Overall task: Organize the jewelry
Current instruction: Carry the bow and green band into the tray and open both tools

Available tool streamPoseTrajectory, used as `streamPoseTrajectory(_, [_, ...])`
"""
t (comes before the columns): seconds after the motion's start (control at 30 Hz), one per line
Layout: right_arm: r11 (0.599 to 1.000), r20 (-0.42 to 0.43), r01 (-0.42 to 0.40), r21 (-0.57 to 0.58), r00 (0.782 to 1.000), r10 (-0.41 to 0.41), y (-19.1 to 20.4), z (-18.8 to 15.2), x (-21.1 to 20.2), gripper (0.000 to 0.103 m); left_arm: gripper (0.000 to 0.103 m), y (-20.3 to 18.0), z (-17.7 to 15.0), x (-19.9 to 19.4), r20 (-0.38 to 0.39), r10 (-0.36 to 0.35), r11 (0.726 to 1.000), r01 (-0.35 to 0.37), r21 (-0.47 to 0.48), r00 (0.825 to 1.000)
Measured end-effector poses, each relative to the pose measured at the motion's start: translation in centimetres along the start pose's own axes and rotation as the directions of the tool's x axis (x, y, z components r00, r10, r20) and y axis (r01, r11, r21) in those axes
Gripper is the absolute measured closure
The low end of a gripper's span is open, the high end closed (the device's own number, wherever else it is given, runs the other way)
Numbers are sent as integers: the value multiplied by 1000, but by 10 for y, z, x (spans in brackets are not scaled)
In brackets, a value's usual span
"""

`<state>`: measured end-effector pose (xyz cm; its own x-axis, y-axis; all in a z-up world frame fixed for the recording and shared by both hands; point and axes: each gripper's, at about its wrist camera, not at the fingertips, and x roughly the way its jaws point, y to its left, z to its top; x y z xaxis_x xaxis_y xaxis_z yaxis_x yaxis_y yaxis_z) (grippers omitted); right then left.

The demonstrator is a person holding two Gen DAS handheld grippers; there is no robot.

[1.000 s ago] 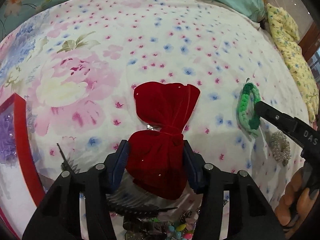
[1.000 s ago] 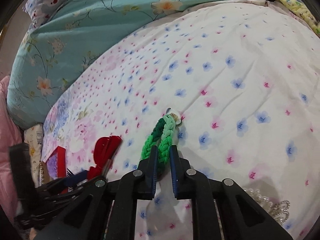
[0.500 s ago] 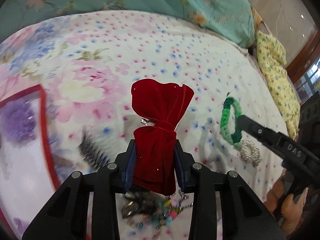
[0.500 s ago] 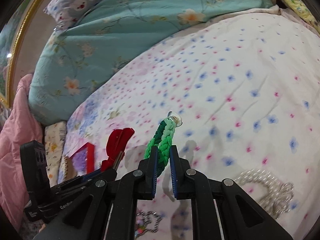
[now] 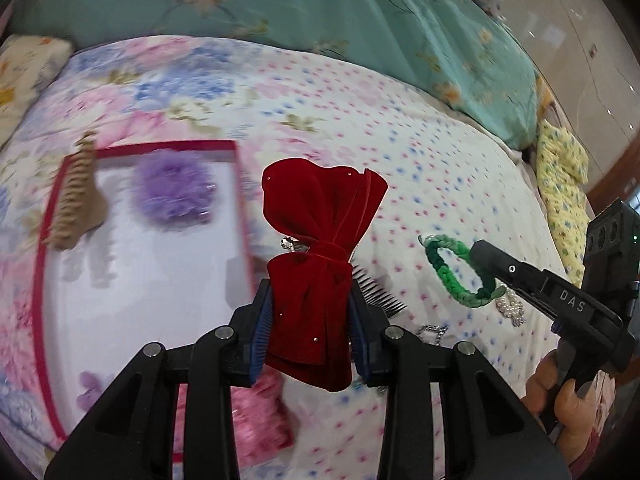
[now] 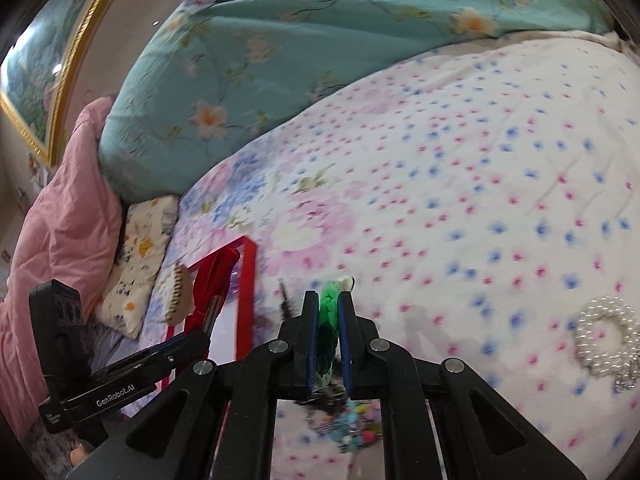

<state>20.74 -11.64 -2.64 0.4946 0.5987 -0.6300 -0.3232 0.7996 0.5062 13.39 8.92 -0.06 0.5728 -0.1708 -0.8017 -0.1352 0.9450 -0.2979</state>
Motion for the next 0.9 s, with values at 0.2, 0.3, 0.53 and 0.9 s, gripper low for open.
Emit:
streamPoseTrajectory(0.2, [1000,-12,-9,-28,1000,9,15,-3,7,95,70,31,-11,-18,17,25,999,-24,-49,1000])
streamPoseTrajectory(0.3, [999,-14,-25,-33,1000,25,23,-3,9,95,70,43,-16,-25,23,44,997,-43,-62,999])
streamPoseTrajectory(0.53, [994,-49,-88,-70,995,85,58,-10,30,95,70,76,-24,-28,13,88,991,-86,-107,996])
streamPoseTrajectory(0.9, [979,-111,-181,-98,979,170,121,-19,98,95,71,111,-14,-5,-20,155,979,-157,-127,988])
